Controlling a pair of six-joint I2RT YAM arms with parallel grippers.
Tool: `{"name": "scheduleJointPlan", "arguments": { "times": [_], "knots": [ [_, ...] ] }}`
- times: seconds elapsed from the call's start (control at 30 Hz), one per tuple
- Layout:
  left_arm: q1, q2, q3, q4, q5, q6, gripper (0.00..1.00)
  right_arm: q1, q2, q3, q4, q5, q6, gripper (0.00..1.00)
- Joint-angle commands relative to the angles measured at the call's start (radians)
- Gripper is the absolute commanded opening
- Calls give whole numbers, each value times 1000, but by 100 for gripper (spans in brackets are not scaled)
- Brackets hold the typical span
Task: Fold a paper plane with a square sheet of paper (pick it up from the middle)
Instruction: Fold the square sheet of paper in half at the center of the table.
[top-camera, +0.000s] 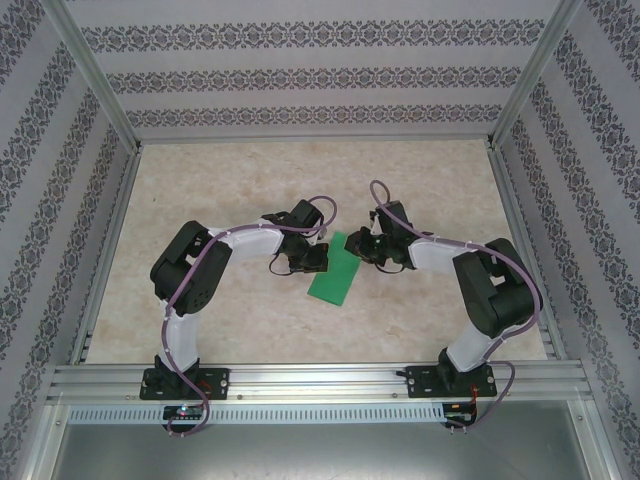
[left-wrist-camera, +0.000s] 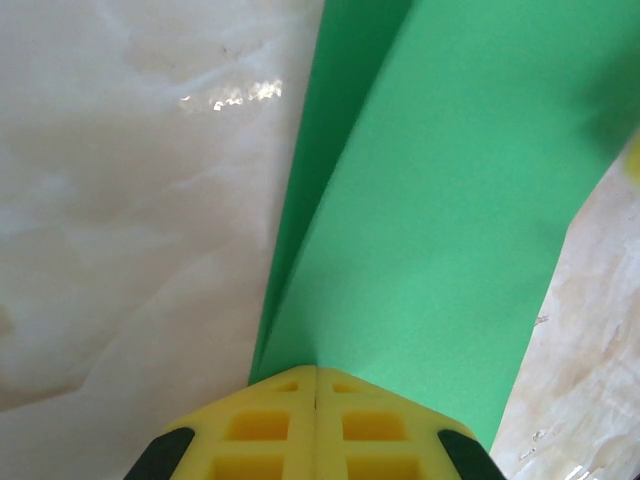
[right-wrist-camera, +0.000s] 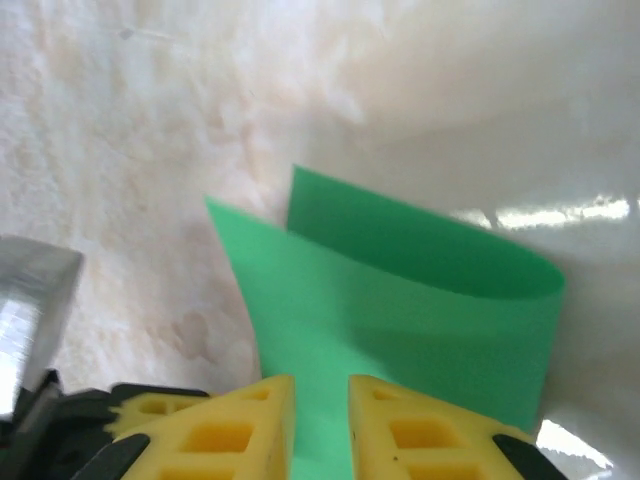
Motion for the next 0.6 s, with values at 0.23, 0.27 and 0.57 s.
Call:
{"name": "scheduleJointPlan", "arguments": {
  "times": [0.23,0.27,0.57],
  "knots": [
    [-17,23,4,-57,-10,22,0,-35,111,15,19,1,-31,21],
    [-17,24,4,-57,-11,22,0,-36,122,16,16,4,-34,21],
    [-17,20,5,-67,-15,30,0,-55,19,40,-9,-13,-17,22]
  ]
}}
